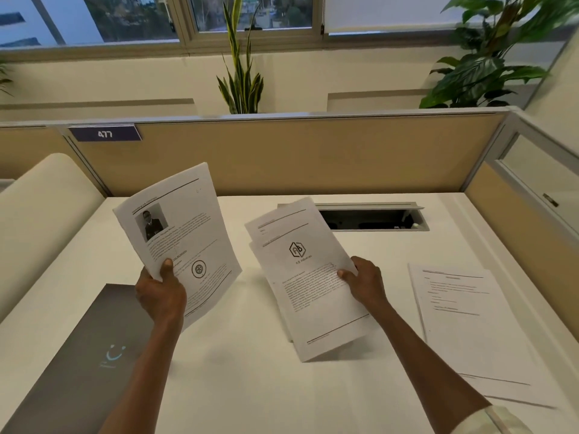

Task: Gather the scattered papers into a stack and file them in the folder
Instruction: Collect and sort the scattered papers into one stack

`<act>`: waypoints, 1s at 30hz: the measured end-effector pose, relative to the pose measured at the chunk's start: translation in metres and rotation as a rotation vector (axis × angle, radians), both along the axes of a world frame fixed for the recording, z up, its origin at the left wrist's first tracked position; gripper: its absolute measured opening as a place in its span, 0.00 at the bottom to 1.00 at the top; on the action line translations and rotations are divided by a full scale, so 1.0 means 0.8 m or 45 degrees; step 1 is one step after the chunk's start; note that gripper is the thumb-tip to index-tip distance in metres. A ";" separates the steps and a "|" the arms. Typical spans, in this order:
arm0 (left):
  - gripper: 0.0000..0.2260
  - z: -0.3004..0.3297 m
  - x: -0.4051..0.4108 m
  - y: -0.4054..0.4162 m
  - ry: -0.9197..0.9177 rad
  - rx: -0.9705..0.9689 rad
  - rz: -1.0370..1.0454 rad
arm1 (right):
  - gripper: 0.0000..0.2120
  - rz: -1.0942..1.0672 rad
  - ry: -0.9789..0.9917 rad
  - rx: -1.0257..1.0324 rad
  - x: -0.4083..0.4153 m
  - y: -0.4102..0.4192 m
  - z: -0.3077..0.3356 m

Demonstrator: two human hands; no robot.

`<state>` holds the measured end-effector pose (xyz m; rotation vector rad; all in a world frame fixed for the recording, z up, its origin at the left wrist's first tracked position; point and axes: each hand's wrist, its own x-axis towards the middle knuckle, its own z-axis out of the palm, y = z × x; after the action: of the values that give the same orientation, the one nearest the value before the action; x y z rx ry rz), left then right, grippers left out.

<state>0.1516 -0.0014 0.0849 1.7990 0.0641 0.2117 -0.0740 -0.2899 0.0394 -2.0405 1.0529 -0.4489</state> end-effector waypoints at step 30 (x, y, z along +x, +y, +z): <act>0.25 0.067 -0.167 -0.090 0.154 -0.280 -1.099 | 0.15 -0.040 -0.620 0.390 -0.050 0.052 0.092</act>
<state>0.0184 -0.0733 0.1385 1.4734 -0.5735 -0.5015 -0.1136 -0.2480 0.1134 -1.5400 0.7968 -0.7106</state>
